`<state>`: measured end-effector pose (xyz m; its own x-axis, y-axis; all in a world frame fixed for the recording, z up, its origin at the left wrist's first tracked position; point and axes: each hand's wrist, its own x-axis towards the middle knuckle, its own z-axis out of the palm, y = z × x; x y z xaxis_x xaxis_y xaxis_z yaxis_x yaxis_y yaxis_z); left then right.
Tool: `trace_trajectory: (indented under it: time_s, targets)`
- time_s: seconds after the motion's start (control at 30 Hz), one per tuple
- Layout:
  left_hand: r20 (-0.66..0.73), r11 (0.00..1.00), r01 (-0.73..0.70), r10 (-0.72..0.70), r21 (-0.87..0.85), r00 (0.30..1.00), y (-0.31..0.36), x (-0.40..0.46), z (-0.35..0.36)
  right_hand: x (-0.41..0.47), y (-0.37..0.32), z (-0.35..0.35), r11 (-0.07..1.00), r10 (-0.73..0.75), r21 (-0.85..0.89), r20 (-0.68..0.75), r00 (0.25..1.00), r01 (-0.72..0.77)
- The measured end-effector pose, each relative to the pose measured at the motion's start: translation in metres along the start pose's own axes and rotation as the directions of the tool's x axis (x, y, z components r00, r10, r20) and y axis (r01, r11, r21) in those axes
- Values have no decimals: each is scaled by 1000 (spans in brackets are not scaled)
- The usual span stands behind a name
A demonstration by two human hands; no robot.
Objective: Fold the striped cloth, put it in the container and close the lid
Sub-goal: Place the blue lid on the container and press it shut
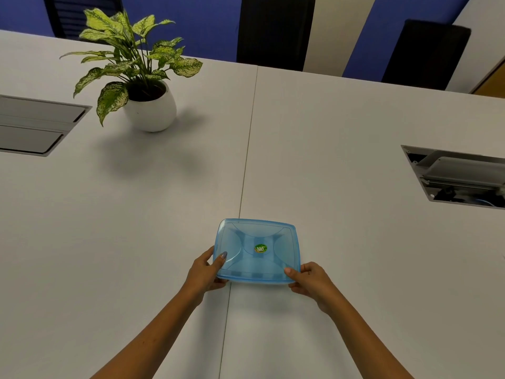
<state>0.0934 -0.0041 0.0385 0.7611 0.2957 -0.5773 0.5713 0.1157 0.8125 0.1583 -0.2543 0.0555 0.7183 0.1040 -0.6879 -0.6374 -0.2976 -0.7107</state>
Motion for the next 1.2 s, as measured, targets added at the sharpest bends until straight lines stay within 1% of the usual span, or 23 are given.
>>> trace_trajectory:
  time_s: [0.1,0.2,0.57,0.77,0.87,0.93,1.03,1.1,1.2]
  targets:
    - [-1,1000,7,-7,-12,1000,0,0,0,2,-3,2,987,75,134,84,994,-86]
    - [-3,1000,2,-2,-10,1000,1,0,0,3,-4,3,976,104,181,97,990,-120]
    - [3,1000,-6,6,20,1000,0,1,2,8,6,3,970,114,212,28,993,-118]
    - [-5,999,-14,14,31,1000,5,4,2,12,0,-1,973,118,193,75,990,-130]
    - [-8,998,-9,9,58,1000,0,4,1,11,0,-5,980,127,139,99,987,-140]
    - [-3,994,2,-2,111,1000,0,5,-3,10,-4,-7,989,138,36,108,985,-143]
    - [58,955,30,-50,295,997,11,10,-12,13,-17,-14,980,131,-164,86,988,-115]
    - [64,910,16,-46,414,997,21,17,-15,19,-29,-18,977,94,-199,101,990,-73]
    - [19,843,-56,54,534,998,37,38,-16,34,-48,-17,976,12,-217,84,996,6]
